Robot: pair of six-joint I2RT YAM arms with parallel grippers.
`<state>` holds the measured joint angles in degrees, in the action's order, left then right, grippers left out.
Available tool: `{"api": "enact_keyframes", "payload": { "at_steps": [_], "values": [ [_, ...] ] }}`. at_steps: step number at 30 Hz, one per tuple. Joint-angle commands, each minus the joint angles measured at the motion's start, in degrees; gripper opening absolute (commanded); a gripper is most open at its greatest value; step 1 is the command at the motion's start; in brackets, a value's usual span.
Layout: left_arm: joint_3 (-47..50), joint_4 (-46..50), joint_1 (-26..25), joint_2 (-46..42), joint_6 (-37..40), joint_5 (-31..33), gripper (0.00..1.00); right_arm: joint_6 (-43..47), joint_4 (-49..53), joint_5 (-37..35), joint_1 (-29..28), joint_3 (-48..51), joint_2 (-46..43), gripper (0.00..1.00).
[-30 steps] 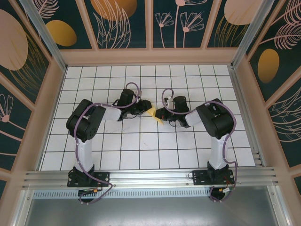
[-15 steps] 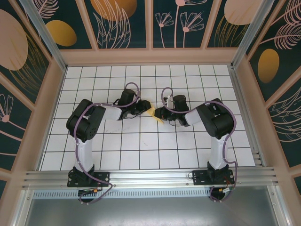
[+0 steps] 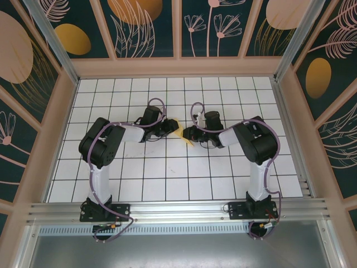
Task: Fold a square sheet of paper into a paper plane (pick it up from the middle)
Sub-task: Fold the wing for the fifth time at the center of the table.
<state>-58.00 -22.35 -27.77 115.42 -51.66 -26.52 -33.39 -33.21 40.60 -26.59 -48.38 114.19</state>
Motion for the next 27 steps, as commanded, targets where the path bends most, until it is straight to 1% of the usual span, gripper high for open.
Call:
{"api": "enact_keyframes", "payload": {
  "at_steps": [1, 7, 15, 16, 19, 27],
  "values": [
    [-1.5, 1.6, -0.3, -0.3, 1.1, 0.6, 0.33, 1.5, 2.9, -0.9, 0.5, -1.0, 1.1, 0.08],
    [-1.0, -1.2, -0.3, -2.3, 0.5, -1.7, 0.33, 1.4, 4.5, -1.2, 0.5, -1.6, 1.9, 0.04],
    [1.9, -6.3, -0.3, -5.8, 0.2, -4.2, 0.34, -1.0, 5.2, 0.6, 0.5, -3.1, 3.2, 0.02],
    [3.6, -6.6, -0.3, -5.7, 0.2, -4.4, 0.34, -1.1, 5.3, 0.7, 0.5, -3.2, 3.2, 0.01],
    [4.5, -6.6, -0.3, -5.3, 0.5, -4.3, 0.34, -1.5, 5.8, 1.0, 0.5, -3.7, 3.2, 0.01],
    [2.8, -5.3, -0.5, -2.5, 1.0, -4.7, 0.34, -1.9, 8.8, 0.6, 0.7, -5.0, 4.1, 0.01]
  ]
}}
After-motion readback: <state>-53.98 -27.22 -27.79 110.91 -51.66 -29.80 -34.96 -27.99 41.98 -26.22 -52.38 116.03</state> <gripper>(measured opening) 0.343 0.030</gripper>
